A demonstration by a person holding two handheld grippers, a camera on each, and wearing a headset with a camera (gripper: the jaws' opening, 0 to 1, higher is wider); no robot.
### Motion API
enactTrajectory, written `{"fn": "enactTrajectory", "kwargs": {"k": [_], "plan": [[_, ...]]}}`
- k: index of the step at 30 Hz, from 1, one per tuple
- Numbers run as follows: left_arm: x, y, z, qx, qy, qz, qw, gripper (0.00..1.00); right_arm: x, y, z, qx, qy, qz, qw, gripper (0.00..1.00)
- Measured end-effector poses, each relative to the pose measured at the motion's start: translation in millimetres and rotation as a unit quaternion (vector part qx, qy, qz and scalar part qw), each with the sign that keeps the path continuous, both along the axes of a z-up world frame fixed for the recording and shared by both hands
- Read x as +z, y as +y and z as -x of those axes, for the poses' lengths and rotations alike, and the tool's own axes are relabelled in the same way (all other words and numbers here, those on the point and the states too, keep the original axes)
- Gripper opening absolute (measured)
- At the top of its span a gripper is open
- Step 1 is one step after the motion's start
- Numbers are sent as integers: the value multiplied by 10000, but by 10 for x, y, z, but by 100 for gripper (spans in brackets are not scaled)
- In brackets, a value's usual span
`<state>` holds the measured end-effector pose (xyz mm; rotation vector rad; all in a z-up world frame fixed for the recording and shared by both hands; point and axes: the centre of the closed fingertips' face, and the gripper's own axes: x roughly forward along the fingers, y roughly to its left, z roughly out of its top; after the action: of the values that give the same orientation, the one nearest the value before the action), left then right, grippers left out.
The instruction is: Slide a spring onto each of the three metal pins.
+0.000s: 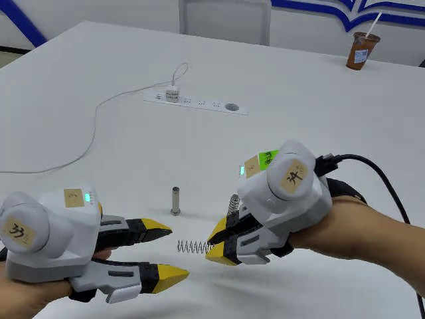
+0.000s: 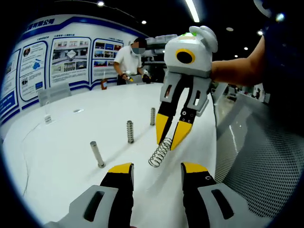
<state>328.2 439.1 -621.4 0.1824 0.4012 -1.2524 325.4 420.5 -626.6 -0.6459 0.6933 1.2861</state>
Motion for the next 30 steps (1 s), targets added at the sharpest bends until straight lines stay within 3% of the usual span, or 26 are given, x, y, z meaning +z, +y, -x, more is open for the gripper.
{"fn": "enactTrajectory", "kwargs": {"k": [15,30], "plan": [[18,-90,139,-576,-152,27,9982,19,24,-16,174,472,3,175,9987,11],[-3,-142,210,-814,-188,21,9965,12,30,-16,208,589,-5,199,9981,11]]}}
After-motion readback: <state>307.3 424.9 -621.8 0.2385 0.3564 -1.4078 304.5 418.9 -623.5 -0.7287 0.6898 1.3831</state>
